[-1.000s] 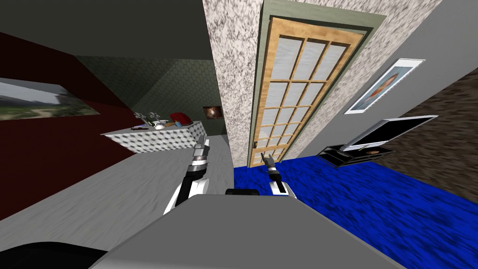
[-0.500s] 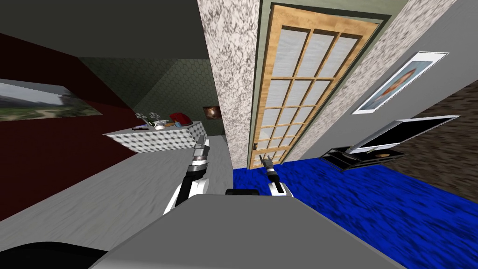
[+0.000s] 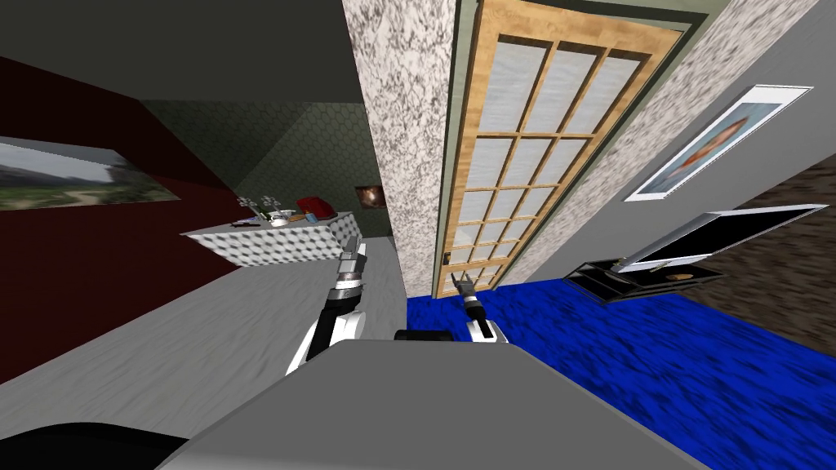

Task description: Pull the door open

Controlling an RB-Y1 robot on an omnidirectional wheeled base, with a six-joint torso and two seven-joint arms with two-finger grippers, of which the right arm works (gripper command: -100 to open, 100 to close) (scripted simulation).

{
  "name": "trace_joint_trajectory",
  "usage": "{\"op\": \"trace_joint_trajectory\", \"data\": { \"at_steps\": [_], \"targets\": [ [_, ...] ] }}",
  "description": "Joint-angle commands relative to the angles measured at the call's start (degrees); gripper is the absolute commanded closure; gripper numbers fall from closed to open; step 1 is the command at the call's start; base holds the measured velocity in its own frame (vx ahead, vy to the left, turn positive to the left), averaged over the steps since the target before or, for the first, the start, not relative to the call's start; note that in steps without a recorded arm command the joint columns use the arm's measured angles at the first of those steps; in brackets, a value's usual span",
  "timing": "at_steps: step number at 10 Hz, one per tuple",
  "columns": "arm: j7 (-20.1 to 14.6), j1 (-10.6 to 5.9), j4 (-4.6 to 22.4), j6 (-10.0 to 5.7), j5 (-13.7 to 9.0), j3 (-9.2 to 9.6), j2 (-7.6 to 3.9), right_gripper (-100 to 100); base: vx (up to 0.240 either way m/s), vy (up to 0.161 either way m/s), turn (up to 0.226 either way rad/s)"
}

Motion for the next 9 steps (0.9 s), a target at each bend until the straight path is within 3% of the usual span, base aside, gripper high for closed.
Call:
{"op": "trace_joint_trajectory", "data": {
  "at_steps": [1, 9],
  "targets": [
    [2.2, -1.1, 2.8, -0.92, 0.6, -0.47, 0.28, -100, 0.096, -0.049, 0.023],
    [9.8, -4.4, 11.8, -3.48, 3.3, -1.92, 2.18, -100, 0.075, -0.051, 0.017]
  ]
}}
